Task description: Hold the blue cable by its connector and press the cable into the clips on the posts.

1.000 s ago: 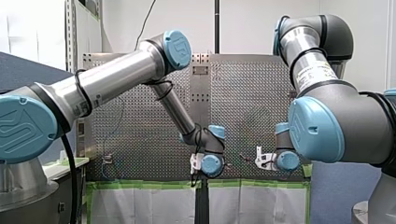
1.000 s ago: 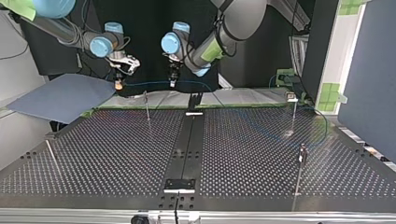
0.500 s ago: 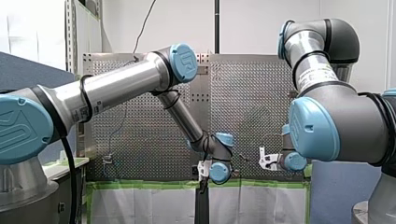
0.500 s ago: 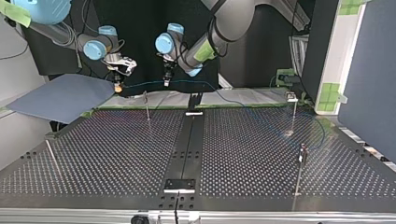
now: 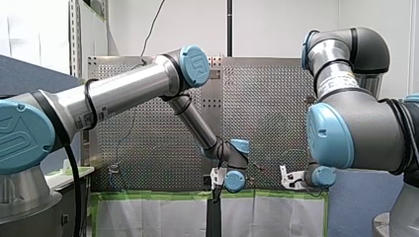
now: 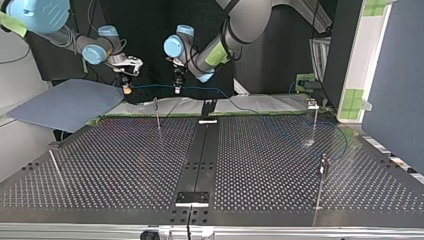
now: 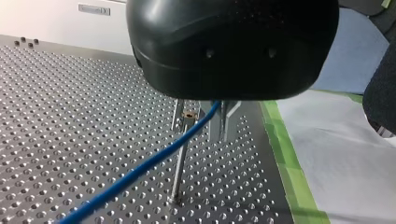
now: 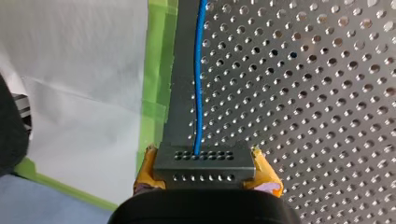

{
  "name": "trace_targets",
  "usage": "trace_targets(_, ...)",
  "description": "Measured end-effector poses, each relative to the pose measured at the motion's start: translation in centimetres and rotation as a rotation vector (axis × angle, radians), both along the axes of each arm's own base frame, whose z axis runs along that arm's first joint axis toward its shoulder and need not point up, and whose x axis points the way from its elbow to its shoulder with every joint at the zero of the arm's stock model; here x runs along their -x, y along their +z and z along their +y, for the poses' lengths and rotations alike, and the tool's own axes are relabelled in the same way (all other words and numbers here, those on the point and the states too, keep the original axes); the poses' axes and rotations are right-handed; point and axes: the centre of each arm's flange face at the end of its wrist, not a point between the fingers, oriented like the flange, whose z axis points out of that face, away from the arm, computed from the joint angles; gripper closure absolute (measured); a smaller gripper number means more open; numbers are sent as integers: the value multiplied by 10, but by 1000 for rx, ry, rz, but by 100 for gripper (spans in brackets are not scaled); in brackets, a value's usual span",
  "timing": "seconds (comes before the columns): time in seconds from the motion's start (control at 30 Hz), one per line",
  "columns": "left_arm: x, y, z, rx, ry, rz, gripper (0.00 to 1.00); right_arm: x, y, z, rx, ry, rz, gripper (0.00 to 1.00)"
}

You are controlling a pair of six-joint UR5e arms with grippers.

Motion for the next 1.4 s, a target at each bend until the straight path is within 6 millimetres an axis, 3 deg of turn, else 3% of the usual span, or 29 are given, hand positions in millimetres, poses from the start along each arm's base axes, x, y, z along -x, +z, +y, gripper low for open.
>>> trace_targets(0.5,-12,16,-13,-3,0,-31,93,17,16,-35,71,78,-75,100)
trace_targets(0.97,-15,17,-16,-6,-32,-39,93,34,26,-56,84,70,-139,100)
trace_targets(1.13,-22,6,-16,-4,-29,-38,93,34,27,-59,88,72,-143,100)
trace_targets(1.4,-33,-29,-15,-31,-16,10,93,34,27,-59,90,74,-144,100)
